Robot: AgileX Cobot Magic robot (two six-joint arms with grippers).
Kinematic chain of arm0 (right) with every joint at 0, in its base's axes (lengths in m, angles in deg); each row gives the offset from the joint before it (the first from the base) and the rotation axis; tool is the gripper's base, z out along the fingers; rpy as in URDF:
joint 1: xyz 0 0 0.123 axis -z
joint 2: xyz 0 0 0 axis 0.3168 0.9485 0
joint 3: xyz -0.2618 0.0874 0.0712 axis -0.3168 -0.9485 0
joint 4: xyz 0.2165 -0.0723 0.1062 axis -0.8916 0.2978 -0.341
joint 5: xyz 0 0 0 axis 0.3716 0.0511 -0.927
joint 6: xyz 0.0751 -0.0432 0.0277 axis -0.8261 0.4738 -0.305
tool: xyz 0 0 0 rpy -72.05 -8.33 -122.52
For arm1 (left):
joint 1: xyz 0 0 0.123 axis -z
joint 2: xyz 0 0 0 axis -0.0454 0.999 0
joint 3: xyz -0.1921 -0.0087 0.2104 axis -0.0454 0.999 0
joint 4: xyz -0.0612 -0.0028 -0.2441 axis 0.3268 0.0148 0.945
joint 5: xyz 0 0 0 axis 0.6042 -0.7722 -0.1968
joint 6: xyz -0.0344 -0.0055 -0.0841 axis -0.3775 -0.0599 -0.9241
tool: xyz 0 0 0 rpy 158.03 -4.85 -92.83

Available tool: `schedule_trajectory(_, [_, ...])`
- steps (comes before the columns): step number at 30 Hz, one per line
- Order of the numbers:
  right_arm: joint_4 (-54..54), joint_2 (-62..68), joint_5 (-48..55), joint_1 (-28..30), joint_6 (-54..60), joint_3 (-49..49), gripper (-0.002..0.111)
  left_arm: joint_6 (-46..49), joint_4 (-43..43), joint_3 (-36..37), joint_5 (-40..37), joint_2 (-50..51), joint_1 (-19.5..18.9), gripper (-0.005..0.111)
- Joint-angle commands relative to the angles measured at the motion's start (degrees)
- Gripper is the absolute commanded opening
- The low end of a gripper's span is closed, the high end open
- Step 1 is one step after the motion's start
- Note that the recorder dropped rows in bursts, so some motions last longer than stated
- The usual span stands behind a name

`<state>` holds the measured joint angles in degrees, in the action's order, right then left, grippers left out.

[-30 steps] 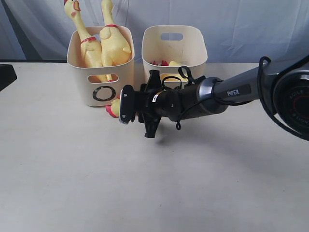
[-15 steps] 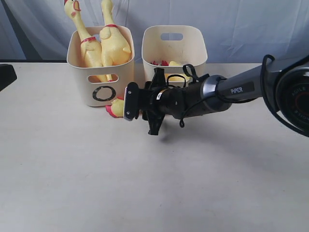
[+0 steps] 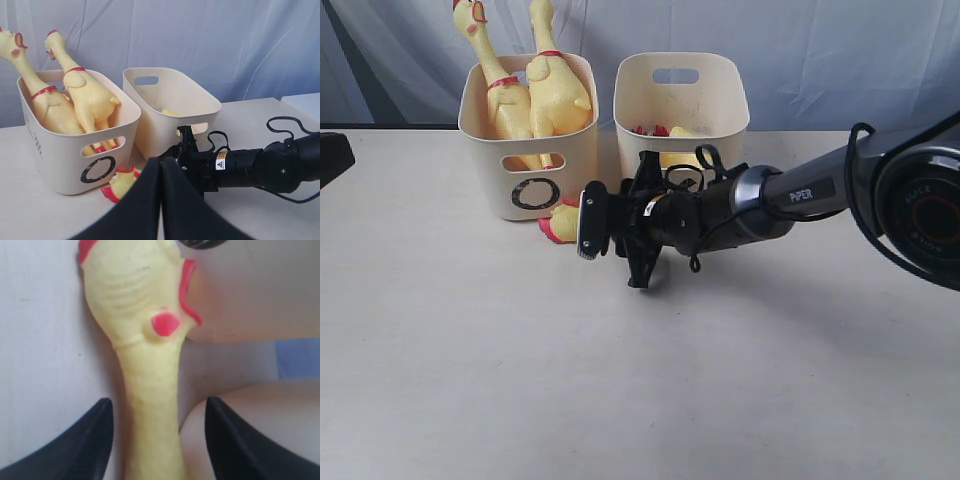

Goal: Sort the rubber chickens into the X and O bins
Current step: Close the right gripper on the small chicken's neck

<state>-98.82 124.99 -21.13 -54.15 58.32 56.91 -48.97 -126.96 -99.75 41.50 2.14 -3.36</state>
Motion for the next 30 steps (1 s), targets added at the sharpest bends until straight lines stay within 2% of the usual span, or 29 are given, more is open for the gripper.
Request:
schedule_trajectory(1, [-0.3, 0.9, -0.7, 0.4, 0.1, 0.1, 0.053, -0.1, 0.6, 0.3, 0.2, -0.5, -0.2, 0.0])
schedule_trajectory(7, [-0.3, 1.6, -1.2, 0.4, 0.1, 0.1, 0.053, -0.1, 0.6, 0.3, 0.2, -0.5, -0.2, 0.0])
schedule_trajectory(9, [-1.6, 2.0, -1.0, 0.4, 0.1, 1.0, 0.046, -0.1, 0.6, 0.3, 0.2, -0.5, -0.2, 0.0])
schedule_trajectory(10, [-1.6, 2.0, -0.6, 0.4, 0.1, 1.7, 0.038, -0.1, 0.6, 0.3, 0.2, -0.5, -0.2, 0.0])
schedule_trajectory(12, [-1.6, 2.0, 0.0, 0.4, 0.1, 2.1, 0.028, -0.1, 0.6, 0.3, 0.2, -0.5, -0.2, 0.0])
schedule_trajectory(19, [-1.8, 1.9, 2.1, 0.4, -0.1, 2.2, 0.025, -0.1, 0.6, 0.3, 0.2, -0.5, -0.2, 0.0])
schedule_trajectory(21, [-1.8, 1.5, 3.3, 0.2, -0.1, 2.2, 0.014, -0.1, 0.6, 0.3, 0.2, -0.5, -0.2, 0.0])
schedule_trajectory(22, [-1.8, 1.1, 4.1, 0.2, -0.1, 2.2, 0.003, -0.1, 0.6, 0.3, 0.2, -0.5, -0.2, 0.0])
schedule_trajectory(23, [-2.3, 0.7, 4.0, 0.2, -0.2, 2.2, -0.001, -0.1, 0.6, 0.3, 0.2, -0.5, -0.2, 0.0])
schedule_trajectory(30, [-7.8, -3.5, 7.4, 0.2, -0.5, 2.2, -0.001, -0.1, 0.8, 0.3, 0.1, -0.5, -0.2, 0.0])
